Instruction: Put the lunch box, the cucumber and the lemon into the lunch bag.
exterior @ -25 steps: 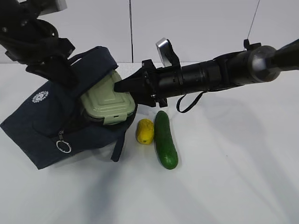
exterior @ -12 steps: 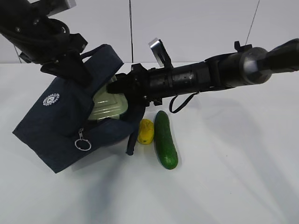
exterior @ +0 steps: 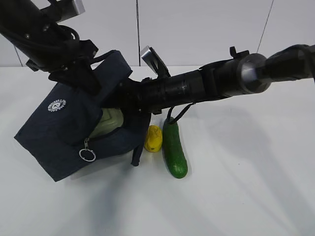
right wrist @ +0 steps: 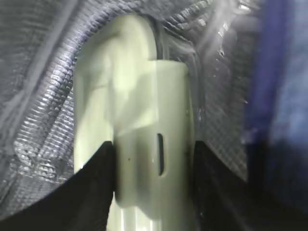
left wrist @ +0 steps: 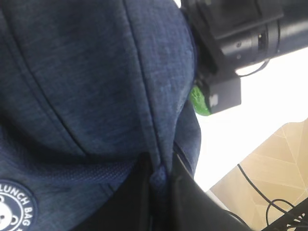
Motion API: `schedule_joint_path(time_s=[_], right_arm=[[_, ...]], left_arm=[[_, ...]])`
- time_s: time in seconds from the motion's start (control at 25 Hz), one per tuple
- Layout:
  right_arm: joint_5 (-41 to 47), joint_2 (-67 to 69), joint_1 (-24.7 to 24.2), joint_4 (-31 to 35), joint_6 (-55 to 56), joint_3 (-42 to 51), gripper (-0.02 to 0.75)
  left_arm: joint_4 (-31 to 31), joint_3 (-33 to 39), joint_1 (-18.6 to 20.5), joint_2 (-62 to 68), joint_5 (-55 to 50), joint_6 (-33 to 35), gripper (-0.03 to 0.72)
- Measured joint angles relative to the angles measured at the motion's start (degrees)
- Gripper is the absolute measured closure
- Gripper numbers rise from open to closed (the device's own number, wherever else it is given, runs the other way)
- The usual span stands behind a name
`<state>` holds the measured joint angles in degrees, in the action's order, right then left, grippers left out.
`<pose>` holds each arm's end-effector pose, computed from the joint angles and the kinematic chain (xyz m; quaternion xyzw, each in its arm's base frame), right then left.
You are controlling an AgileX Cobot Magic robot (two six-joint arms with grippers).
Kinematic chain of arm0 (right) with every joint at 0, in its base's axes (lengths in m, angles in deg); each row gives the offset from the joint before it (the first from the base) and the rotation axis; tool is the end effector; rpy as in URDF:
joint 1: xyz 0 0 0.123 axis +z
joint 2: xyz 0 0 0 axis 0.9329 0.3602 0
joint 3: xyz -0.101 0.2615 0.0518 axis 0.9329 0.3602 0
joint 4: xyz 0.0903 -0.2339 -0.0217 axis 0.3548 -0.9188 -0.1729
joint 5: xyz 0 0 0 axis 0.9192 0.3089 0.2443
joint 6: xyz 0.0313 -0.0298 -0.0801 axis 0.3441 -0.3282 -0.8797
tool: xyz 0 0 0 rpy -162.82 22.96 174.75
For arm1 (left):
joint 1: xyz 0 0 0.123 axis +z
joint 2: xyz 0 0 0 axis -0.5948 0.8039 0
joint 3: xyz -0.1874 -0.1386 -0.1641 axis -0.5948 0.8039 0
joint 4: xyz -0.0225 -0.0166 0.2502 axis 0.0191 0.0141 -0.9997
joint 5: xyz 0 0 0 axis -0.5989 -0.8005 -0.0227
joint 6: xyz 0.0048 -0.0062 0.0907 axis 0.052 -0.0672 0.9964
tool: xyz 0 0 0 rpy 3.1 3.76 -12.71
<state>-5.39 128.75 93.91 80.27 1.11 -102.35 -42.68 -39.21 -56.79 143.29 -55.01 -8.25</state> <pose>0.4073 0.2662 0.1477 -0.1538 0.8027 0.5332 0.2186 0.3307 -0.1651 0.2839 0.2032 0.9367 -0.2516 0.1341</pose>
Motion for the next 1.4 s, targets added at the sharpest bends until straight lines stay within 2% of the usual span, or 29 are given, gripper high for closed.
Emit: schedule_joint_path(time_s=[0.72, 0.92, 1.2, 1.4], right_arm=[[0.8, 4.48, 1.29, 1.7, 0.06, -0.41, 0.379], [1.24, 4.48, 1.41, -0.01, 1.0, -0.54, 0.31], [2.6, 3.44, 0.38, -6.04, 1.69, -0.63, 0.286], [3.02, -1.46, -3.74, -15.05, 6.24, -0.63, 0.286]], left_arm=[[-2.45, 0.0, -0.04, 2.83, 0.76, -0.6, 0.669], [-2.58, 0.0, -0.04, 2.83, 0.91, -0.69, 0.669], [-3.07, 0.0, -0.04, 2.92, 1.09, -0.73, 0.669], [-3.07, 0.0, -0.04, 2.92, 1.16, -0.73, 0.669]])
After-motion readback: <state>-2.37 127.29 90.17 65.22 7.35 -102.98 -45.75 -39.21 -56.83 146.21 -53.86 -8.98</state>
